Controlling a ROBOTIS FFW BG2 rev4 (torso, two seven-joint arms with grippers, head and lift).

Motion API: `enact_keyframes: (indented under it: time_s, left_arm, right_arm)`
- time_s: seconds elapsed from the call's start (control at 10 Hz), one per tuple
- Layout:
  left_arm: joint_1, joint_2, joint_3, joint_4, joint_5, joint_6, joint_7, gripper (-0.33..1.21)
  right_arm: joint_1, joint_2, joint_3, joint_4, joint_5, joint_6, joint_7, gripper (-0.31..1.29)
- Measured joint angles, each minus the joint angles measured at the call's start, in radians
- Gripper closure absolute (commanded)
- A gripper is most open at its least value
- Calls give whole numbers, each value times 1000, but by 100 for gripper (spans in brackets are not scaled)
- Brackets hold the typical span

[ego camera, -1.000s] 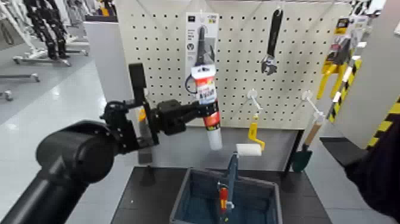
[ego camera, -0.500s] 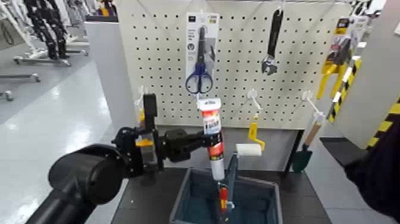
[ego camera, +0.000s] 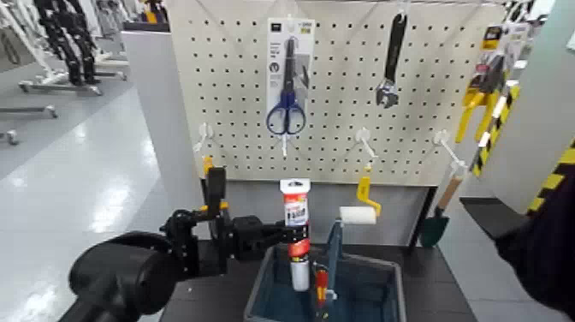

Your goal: Put the red glue tube into the crate.

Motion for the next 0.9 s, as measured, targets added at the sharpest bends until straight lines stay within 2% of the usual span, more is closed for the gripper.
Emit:
enact_keyframes:
  time_s: [0.6,0.7,0.8,0.9]
  left_arm:
    - [12,-24,12,122,-114,1,-61,114]
    - [12,-26,15,130,-127,9,-63,110]
    - [12,-26,18,134,-143,24,-67,83]
    - [13,-27,20,135,-154,37,-68,35]
  right_arm:
    - [0,0,-1,1,0,0,5,17]
    - [0,0,-1,1,0,0,5,17]
    - [0,0,-2,1,0,0,5,17]
    - [0,0,-2,1,0,0,6,17]
